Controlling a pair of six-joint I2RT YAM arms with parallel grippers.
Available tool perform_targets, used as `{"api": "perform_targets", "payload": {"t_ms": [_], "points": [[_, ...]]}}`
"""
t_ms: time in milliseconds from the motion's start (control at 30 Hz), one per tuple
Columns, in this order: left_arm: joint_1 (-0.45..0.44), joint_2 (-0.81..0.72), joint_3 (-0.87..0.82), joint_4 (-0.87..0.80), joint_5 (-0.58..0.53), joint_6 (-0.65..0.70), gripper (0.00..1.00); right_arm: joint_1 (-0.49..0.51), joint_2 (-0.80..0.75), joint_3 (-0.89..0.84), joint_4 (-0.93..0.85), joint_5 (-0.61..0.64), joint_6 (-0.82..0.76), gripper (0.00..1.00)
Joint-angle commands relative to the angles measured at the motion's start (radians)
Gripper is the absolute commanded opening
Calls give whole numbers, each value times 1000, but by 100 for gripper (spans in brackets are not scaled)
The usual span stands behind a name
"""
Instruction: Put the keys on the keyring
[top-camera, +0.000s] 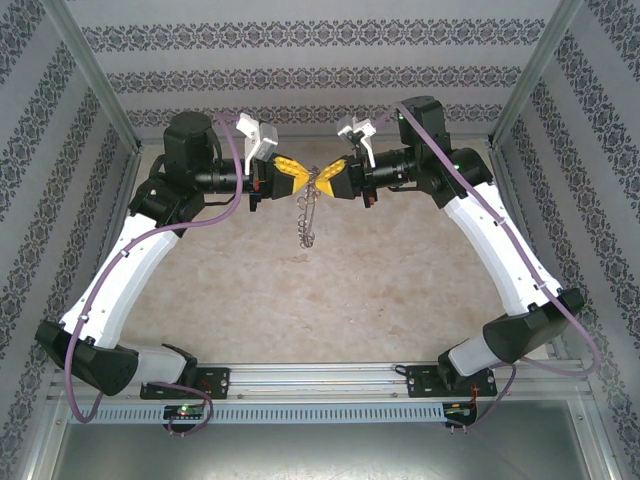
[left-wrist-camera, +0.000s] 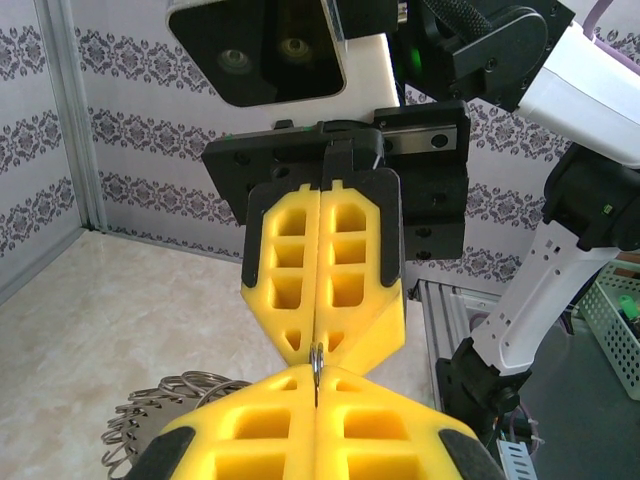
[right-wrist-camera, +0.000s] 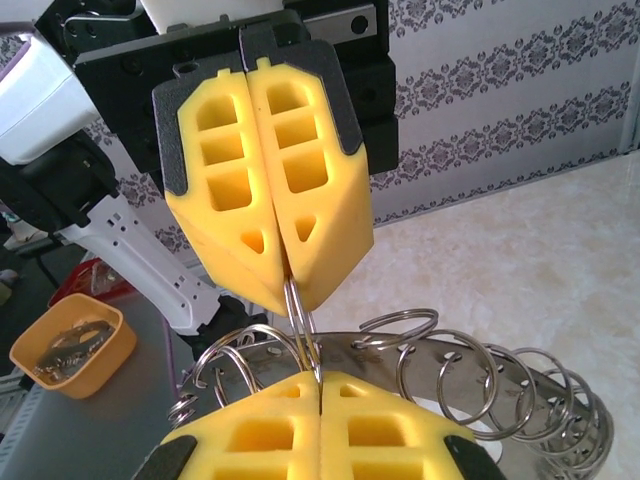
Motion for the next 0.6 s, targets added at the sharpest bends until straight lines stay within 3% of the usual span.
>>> {"api": "perform_targets", "payload": {"t_ms": [0,567], "points": [[7,-17,-3,108,36,-20,0,16,21,24,-51,-17,-26,0],[5,-34,-26,133,35,-35,0,32,87,85,-41,-43,27,0]]}}
